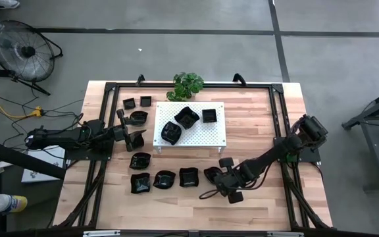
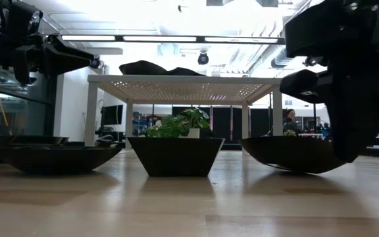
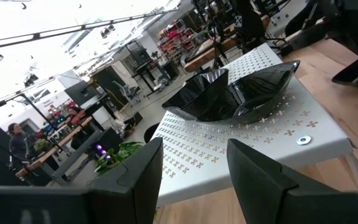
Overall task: Pick & Place Mini shaped plates
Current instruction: Stack the leaf shaped plate on top of the leaf shaped plate on the shelf
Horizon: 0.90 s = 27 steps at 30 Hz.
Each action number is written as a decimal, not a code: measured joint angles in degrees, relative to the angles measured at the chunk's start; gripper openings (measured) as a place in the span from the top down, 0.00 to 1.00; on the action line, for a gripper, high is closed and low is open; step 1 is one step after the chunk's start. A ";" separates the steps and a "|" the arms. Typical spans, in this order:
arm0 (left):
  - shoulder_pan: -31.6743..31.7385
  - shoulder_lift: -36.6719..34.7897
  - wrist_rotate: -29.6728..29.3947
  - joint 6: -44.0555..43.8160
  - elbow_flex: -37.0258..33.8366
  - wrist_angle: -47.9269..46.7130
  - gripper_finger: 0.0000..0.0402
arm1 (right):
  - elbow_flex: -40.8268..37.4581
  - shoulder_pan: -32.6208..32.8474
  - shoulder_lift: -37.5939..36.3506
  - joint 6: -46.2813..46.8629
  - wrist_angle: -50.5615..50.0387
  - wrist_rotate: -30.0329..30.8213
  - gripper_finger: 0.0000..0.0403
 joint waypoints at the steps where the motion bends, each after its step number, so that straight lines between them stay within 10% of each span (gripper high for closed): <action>1: -0.01 0.00 0.00 0.00 0.00 0.01 0.56 | 0.02 0.10 0.00 -0.04 0.01 0.01 1.00; 27: 0.00 0.00 -0.04 0.00 0.00 0.02 0.56 | 17.93 -0.73 -0.14 -5.05 -20.55 2.55 1.00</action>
